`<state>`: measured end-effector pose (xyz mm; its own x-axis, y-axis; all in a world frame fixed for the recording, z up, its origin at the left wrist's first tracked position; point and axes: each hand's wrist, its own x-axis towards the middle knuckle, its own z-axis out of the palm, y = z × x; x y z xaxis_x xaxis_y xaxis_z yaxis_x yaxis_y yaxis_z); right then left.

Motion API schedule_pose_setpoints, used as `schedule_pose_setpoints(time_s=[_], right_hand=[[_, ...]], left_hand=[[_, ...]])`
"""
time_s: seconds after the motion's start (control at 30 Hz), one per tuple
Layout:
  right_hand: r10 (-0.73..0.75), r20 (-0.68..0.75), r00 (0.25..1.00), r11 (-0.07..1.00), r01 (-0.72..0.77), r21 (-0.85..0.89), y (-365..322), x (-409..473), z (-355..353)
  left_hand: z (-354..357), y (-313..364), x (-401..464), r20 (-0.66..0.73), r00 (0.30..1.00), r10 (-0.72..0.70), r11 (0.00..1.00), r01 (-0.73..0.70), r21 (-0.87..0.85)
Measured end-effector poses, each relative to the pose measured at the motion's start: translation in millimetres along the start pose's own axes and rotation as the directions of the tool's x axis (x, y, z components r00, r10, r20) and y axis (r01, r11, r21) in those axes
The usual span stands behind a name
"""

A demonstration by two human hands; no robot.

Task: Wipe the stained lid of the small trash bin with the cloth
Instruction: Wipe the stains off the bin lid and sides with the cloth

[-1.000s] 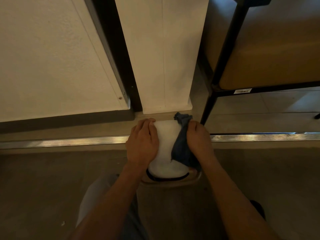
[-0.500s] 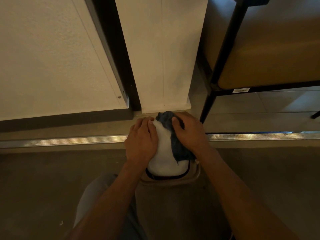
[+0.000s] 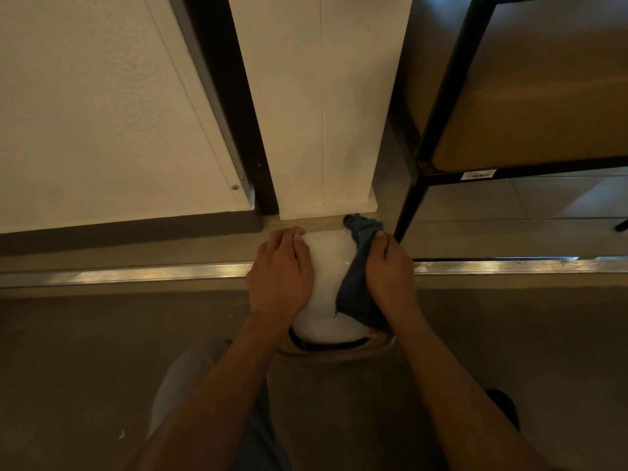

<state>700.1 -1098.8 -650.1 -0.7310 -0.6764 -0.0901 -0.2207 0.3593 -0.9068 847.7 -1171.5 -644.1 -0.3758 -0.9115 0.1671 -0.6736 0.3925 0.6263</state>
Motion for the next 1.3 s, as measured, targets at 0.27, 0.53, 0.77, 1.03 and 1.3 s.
schedule_pose_setpoints(time_s=[0.27,0.53,0.77,1.03,1.3], right_hand=[[-0.055,0.293,0.955,0.895,0.177,-0.409,-33,42,2],[-0.565,0.191,0.802,0.804,0.588,-0.089,3,4,-8],[0.026,-0.027,0.999,0.985,-0.021,0.170,11,-18,-4],[0.079,0.172,0.982,0.906,0.001,-0.424,-32,39,-1],[-0.492,0.245,0.835,0.775,0.549,-0.313,-12,20,-1]], left_hand=[[3,-2,0,0.009,1.000,-0.004,1.000,0.004,0.027],[2,-2,0,0.013,1.000,-0.017,0.999,0.016,0.045],[1,-2,0,0.024,0.999,0.029,0.999,-0.030,0.037],[1,6,2,0.033,0.999,0.021,0.998,-0.023,0.058],[1,2,-2,0.024,1.000,0.001,0.999,-0.002,0.046]])
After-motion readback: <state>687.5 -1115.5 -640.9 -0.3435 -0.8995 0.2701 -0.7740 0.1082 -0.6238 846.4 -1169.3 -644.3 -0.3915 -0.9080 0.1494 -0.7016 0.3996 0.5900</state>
